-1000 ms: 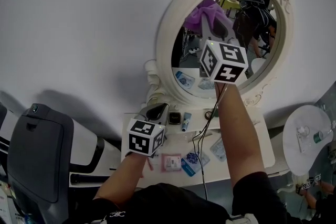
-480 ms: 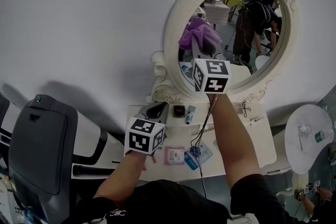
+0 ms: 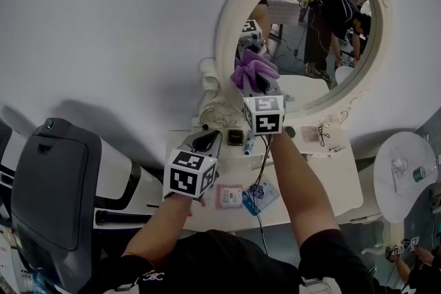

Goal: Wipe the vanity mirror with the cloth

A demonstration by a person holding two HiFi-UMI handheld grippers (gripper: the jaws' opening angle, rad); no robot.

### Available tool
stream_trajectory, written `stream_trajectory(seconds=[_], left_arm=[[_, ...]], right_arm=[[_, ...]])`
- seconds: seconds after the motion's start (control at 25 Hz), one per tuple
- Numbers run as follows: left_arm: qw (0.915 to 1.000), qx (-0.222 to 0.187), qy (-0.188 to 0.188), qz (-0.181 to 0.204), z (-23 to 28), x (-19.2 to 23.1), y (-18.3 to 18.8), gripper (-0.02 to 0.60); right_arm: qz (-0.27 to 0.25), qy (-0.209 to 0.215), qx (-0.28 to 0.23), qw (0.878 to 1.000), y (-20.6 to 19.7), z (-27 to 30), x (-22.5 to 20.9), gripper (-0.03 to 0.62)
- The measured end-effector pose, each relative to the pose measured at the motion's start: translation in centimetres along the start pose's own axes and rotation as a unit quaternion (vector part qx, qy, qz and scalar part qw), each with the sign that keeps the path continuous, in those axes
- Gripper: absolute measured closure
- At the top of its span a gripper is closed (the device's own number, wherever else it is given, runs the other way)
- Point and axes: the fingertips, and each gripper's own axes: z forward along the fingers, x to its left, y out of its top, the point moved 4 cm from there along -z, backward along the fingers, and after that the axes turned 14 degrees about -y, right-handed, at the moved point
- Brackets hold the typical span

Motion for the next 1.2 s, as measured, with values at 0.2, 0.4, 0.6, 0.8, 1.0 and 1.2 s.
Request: stream_trajectory(seconds=[0.2,0.4,0.6,0.8,1.0,1.2], left_arm=[[1.0,0.0,0.0,-0.002,0.0,0.2,-0.1,0.575],[1.0,0.004,-0.004,-0.001,0.3,0.1,-0.3,0.575],[1.0,0.005,-0.006,0.001,0.3,0.1,-0.4,0.575],[0.9999,0.01,-0.007,0.002,0.2,0.0,-0.4,0.575],[0.9999,0.01,-0.005,0.003,-0.4,0.3,-0.5,0.575],[0.9999,0.007,-0.011,0.008,-0.7,0.0,-0.3,0.575]], right_arm=[[-0.003,-0.006,0.057,0.998,-5.4,0.0,0.0,0.534],[0.006,-0.015,0.144,0.99,-11.0,0.0,-1.4,0.534],[-0.004,-0.041,0.215,0.976,-14.9,-0.3,-3.5,0.534],[0.038,-0.098,0.31,0.945,-19.6,-1.0,-8.8,0.534],[0.036,-0.082,0.35,0.932,-20.2,-1.4,-10.2,0.534],[0.045,-0.116,0.267,0.956,-16.7,-1.9,-11.4,0.533]])
